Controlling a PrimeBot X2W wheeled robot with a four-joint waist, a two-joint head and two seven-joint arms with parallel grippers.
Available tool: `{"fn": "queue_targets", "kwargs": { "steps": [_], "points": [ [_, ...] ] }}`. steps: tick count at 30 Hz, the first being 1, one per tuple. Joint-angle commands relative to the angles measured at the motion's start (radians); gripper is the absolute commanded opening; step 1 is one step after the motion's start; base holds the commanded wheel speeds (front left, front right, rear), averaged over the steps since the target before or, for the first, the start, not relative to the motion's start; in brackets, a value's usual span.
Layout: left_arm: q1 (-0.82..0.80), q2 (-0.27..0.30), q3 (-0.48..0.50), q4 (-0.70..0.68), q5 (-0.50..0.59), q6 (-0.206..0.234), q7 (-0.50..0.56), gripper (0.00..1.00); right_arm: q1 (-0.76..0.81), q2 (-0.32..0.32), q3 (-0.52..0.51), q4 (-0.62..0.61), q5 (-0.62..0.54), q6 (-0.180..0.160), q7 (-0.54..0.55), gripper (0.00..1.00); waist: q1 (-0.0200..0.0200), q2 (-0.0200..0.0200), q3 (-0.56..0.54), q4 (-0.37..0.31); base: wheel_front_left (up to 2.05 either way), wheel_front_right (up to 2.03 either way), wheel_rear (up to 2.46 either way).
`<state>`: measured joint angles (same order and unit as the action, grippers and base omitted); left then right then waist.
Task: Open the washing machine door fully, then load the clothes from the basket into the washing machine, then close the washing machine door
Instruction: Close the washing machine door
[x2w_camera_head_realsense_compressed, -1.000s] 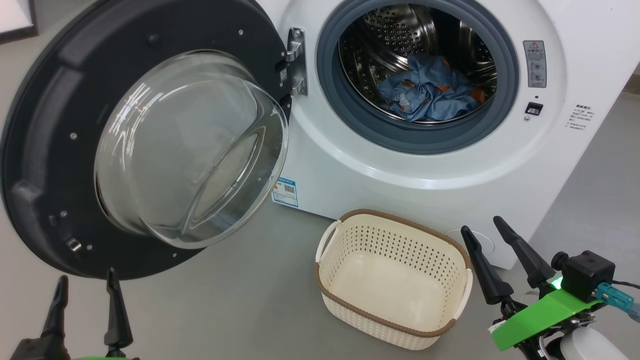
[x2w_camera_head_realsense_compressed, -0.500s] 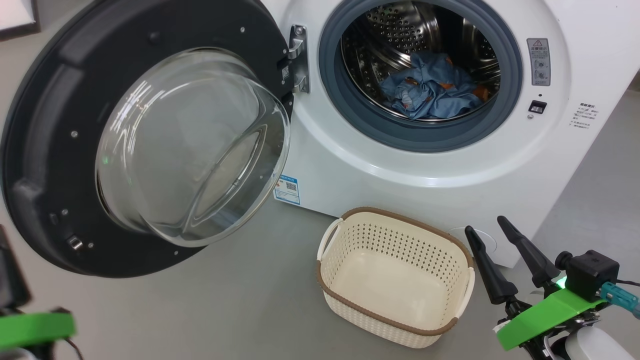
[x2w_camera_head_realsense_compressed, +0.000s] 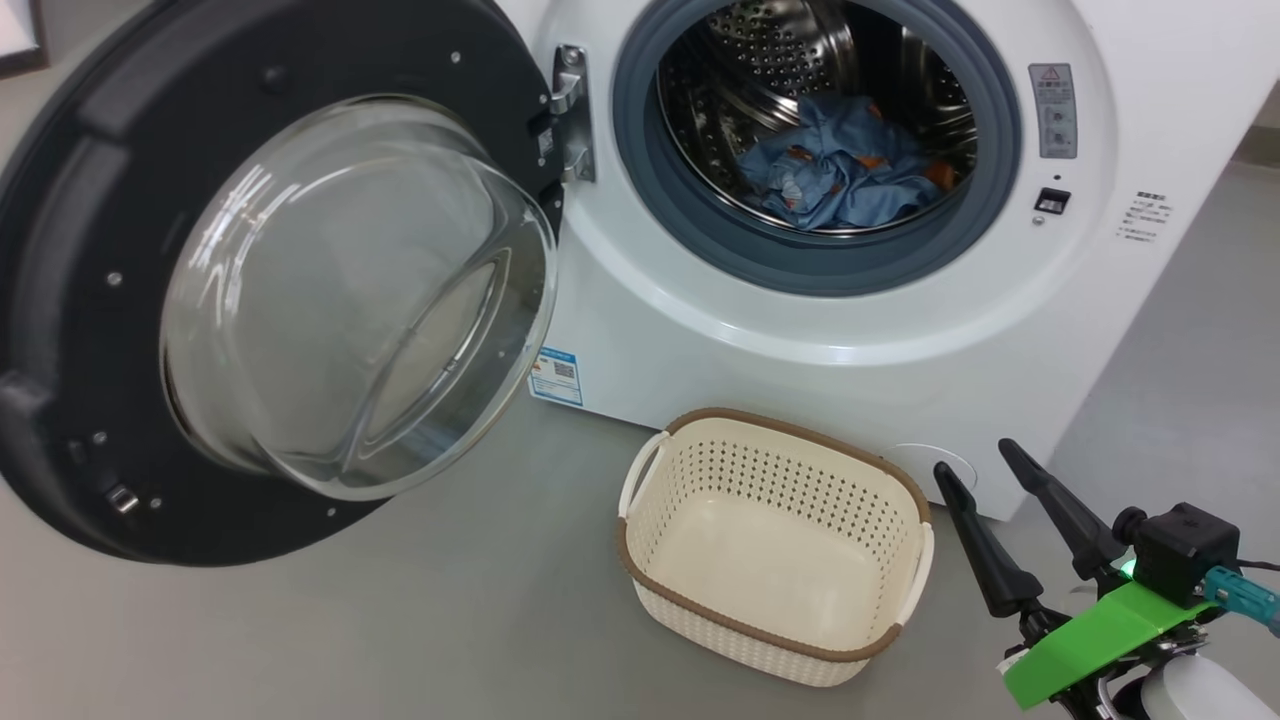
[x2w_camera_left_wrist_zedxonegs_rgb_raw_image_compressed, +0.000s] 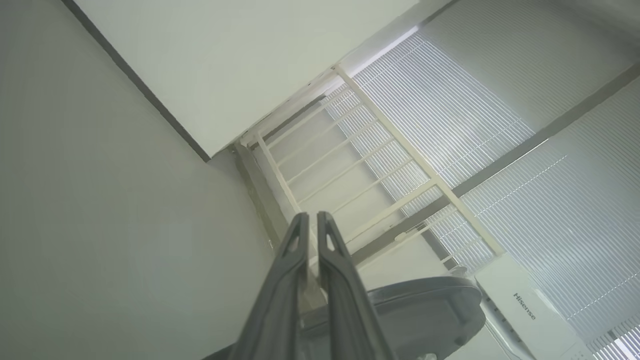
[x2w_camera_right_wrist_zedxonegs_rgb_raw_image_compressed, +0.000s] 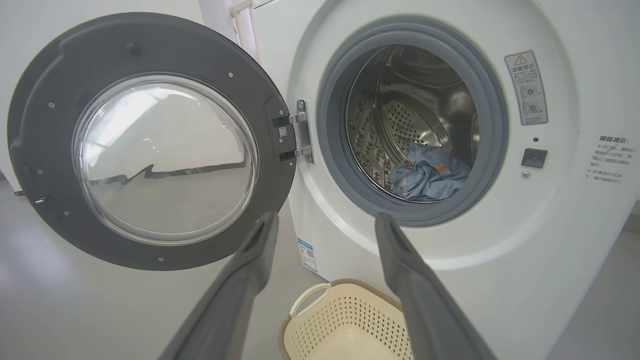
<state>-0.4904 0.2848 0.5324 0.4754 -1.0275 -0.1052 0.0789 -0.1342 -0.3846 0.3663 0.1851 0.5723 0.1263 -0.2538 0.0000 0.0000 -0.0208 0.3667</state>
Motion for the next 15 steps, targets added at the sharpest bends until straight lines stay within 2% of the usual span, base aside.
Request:
{"fn": "queue_targets", "kwargs": {
  "steps": [1, 8, 15],
  "points": [
    [-0.051, 0.067, 0.042, 0.018, -0.040, -0.011, 0.030, 0.00, -0.025, -0.028, 0.021, -0.018, 0.013, 0.004, -0.008, 1.00, 0.0000, 0.0000, 0.010, -0.014, 0.00, 0.00, 0.00],
    [-0.144, 0.124, 0.133, 0.217, -0.218, -0.020, 0.134, 0.00, -0.045, -0.069, 0.034, -0.020, 0.017, 0.004, -0.008, 1.00, 0.0000, 0.0000, 0.054, -0.048, 0.00, 0.00, 0.00],
    [-0.166, 0.168, 0.186, 0.342, -0.296, -0.023, 0.184, 0.00, -0.067, -0.095, 0.053, -0.022, 0.021, 0.004, -0.008, 1.00, 0.0000, 0.0000, 0.075, -0.076, 0.00, 0.00, 0.00]
  ]
}}
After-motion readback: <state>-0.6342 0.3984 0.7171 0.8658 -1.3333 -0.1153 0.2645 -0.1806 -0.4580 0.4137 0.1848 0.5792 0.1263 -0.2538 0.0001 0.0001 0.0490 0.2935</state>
